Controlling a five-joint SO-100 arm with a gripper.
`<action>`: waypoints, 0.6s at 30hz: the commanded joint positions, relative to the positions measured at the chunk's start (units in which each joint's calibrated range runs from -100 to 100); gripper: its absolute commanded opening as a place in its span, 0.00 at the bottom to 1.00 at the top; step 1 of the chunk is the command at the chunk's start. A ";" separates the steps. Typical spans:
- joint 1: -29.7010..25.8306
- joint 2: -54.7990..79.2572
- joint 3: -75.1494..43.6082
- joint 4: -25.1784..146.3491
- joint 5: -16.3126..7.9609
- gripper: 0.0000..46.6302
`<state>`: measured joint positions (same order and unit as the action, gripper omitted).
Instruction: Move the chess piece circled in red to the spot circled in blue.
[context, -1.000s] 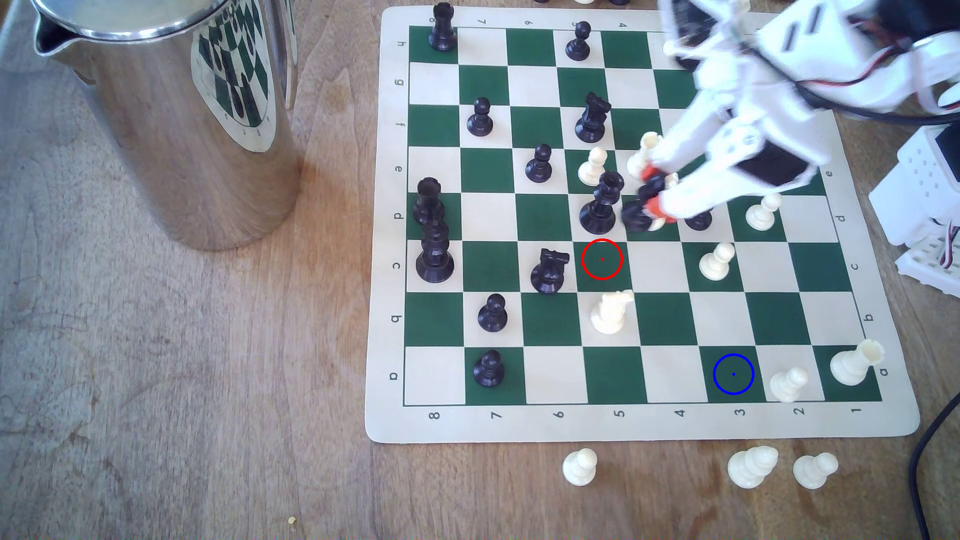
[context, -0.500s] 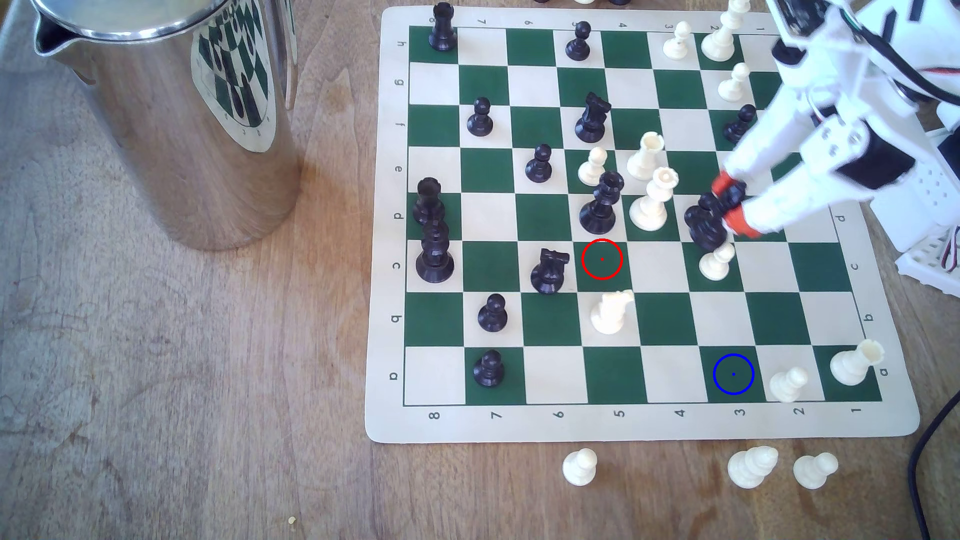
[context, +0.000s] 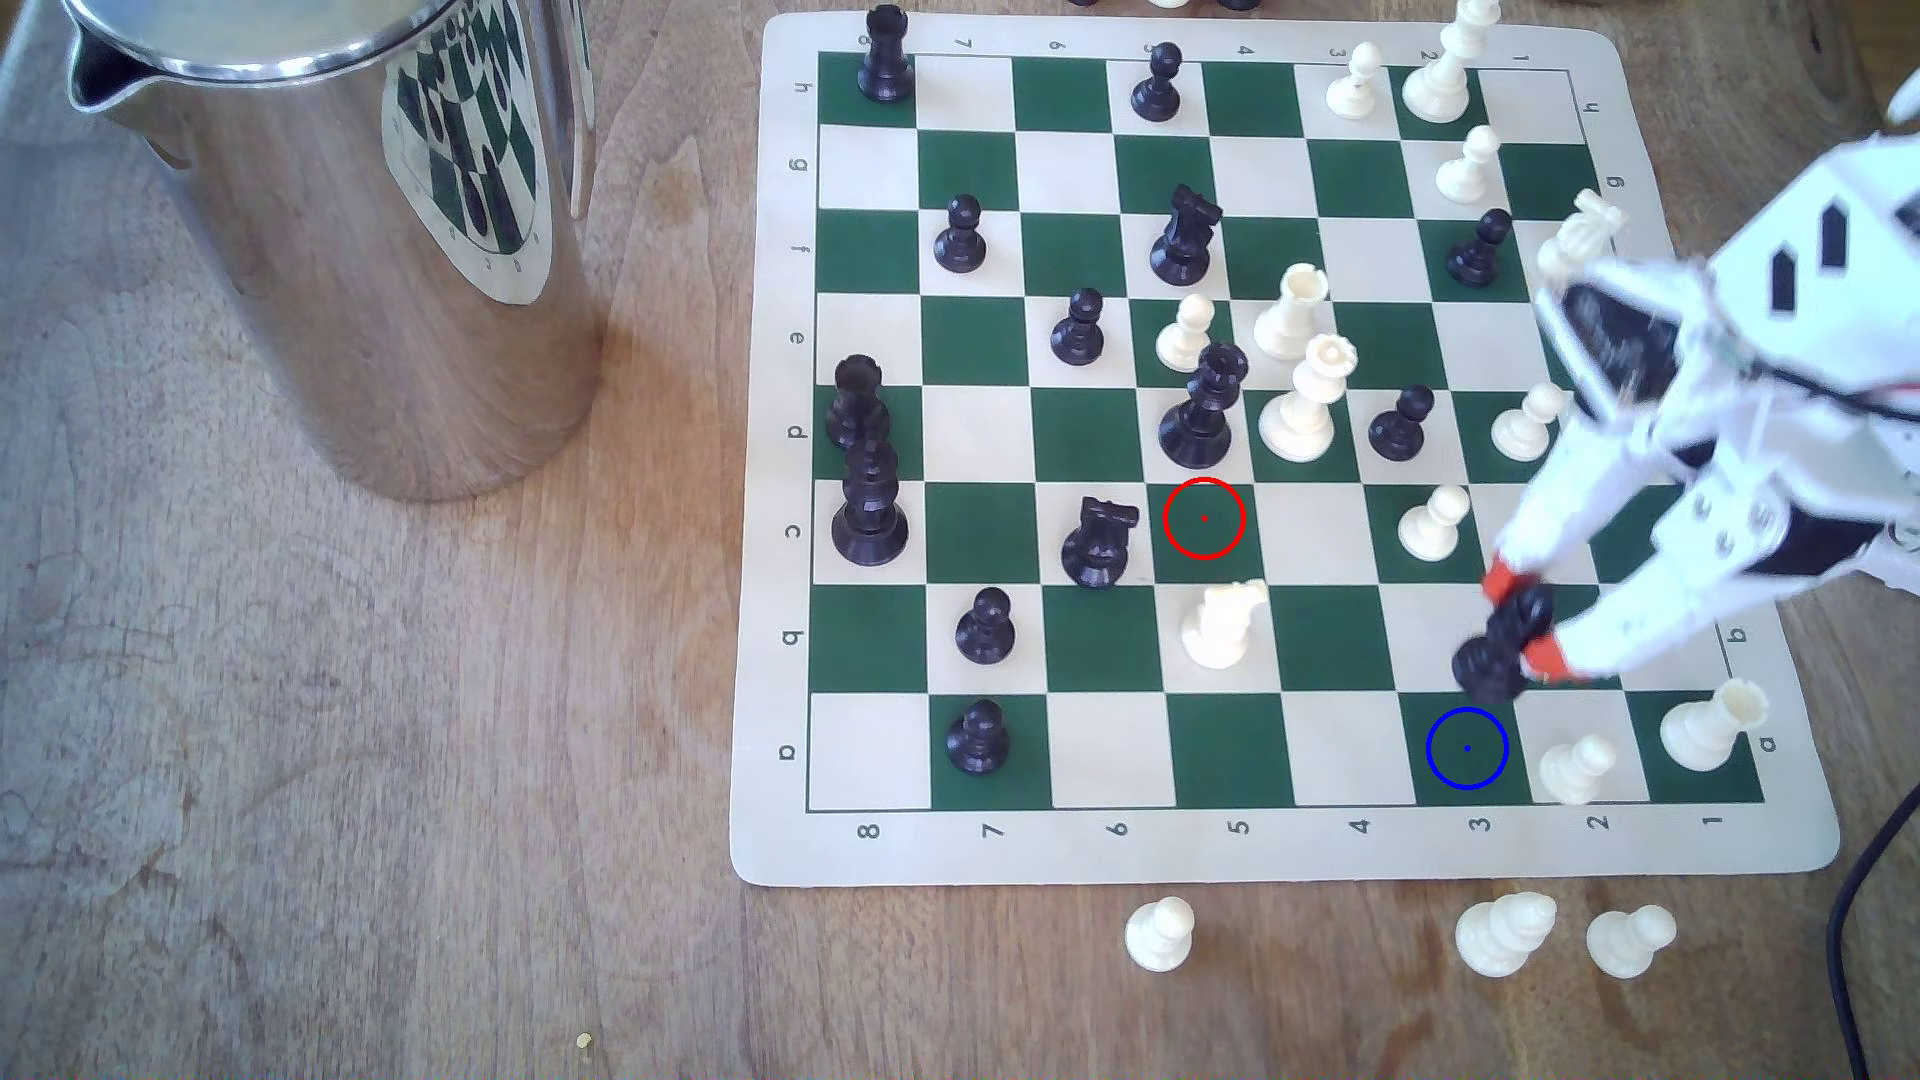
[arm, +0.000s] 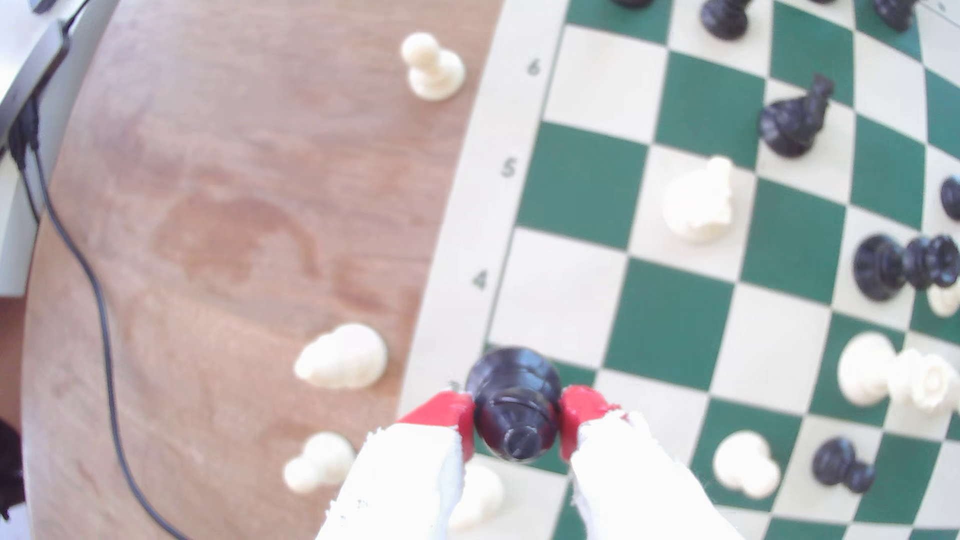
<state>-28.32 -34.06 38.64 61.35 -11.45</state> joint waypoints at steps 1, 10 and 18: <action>-0.82 0.44 1.07 -2.71 -0.29 0.01; 0.04 4.35 5.34 -7.22 -0.24 0.01; 0.12 5.88 7.96 -8.77 -0.39 0.01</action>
<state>-28.02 -27.94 47.04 53.47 -11.65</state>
